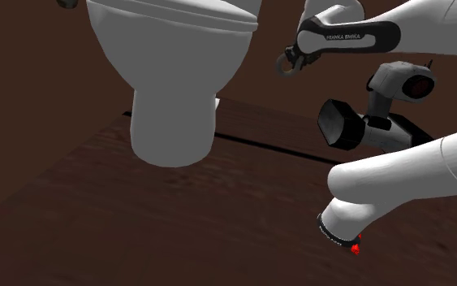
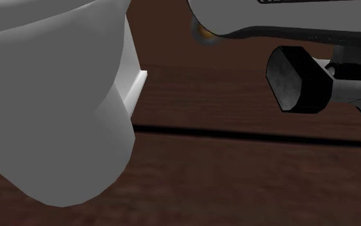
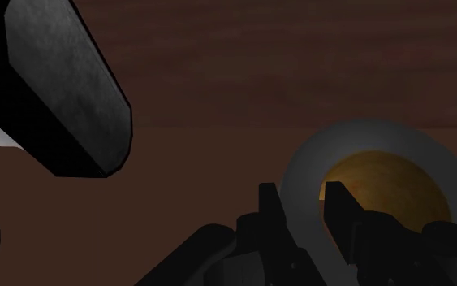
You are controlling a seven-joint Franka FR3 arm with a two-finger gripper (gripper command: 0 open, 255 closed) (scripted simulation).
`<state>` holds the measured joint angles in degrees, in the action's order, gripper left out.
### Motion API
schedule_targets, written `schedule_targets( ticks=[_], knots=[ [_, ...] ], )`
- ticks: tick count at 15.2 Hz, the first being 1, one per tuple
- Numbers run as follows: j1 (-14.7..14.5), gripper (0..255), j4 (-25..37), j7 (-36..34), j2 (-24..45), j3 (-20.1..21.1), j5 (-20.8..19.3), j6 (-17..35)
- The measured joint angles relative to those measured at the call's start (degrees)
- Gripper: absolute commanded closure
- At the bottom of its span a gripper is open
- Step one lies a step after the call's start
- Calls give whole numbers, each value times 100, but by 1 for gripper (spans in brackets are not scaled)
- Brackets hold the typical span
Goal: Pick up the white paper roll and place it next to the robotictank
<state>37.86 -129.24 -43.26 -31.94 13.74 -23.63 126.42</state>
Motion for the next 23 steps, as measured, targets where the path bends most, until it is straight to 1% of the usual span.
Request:
schedule_targets(
  ticks=[15, 23],
  knots=[
    [-17, 255, 1277, 444, 213, -10, 186, -1004],
    [17, 255, 2120, 675, 472, 8, 231, -1553]
  ],
)
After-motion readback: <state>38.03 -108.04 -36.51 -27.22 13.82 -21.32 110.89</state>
